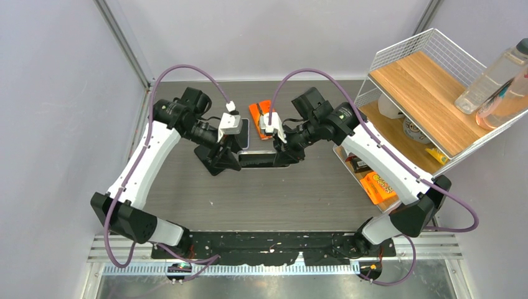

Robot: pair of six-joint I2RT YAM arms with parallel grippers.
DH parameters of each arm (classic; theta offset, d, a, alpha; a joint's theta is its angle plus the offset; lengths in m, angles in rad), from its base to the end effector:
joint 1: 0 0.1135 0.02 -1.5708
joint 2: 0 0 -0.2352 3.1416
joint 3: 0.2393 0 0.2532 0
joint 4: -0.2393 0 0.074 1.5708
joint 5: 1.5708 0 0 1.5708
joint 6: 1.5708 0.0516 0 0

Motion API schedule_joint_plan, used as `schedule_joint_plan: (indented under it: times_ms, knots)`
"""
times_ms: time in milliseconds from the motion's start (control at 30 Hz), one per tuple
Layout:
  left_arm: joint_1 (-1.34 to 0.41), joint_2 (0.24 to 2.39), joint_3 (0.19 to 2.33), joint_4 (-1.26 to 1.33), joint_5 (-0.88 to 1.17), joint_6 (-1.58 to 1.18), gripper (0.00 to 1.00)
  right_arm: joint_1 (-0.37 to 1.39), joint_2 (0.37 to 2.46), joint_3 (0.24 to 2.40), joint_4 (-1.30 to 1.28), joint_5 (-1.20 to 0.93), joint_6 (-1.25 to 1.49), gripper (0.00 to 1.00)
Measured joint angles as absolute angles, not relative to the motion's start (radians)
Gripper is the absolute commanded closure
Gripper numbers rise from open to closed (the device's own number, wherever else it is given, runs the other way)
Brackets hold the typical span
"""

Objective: Take the phone out of the phone case
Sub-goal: Remove the phone case from the phone.

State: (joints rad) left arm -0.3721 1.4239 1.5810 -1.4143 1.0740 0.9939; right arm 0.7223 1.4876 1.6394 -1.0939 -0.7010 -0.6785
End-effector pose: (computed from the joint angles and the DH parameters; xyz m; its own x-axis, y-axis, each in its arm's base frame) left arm 0.2160 -0.1330 0.3501 -0.1263 0.4781 -0.8692 0.9750 -0.1015 -0.1975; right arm 0.2040 0.2241 0.3527 0.0233 -0.6187 -0.7852 -0.9957 -0.0844 0.0370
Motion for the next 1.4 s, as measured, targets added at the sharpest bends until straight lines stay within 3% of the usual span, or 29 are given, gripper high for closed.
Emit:
schedule_joint_plan:
  times_ms: [200, 400, 800, 967, 1400]
  knots:
    - [-0.373, 1.399, 1.493, -1.404, 1.074, 1.043, 0.35, 0.722, 1.488, 1.639, -1.094, -0.704, -0.673, 0.95]
    - [-0.381, 1.319, 1.343, -1.284, 1.074, 1.018, 0.44, 0.722, 1.488, 1.639, -1.093, -0.721, -0.657, 0.95]
    - [-0.393, 1.23, 1.202, -1.008, 1.085, 0.866, 0.76, 0.718, 1.493, 1.64, -1.092, -0.739, -0.645, 0.95]
    - [-0.398, 1.225, 1.186, -0.986, 1.091, 0.865, 1.0, 0.709, 1.495, 1.64, -1.093, -0.738, -0.653, 0.95]
    - [-0.439, 1.237, 1.253, -1.189, 1.049, 1.241, 1.0, 0.71, 1.518, 1.643, -1.132, -0.82, -0.739, 0.95]
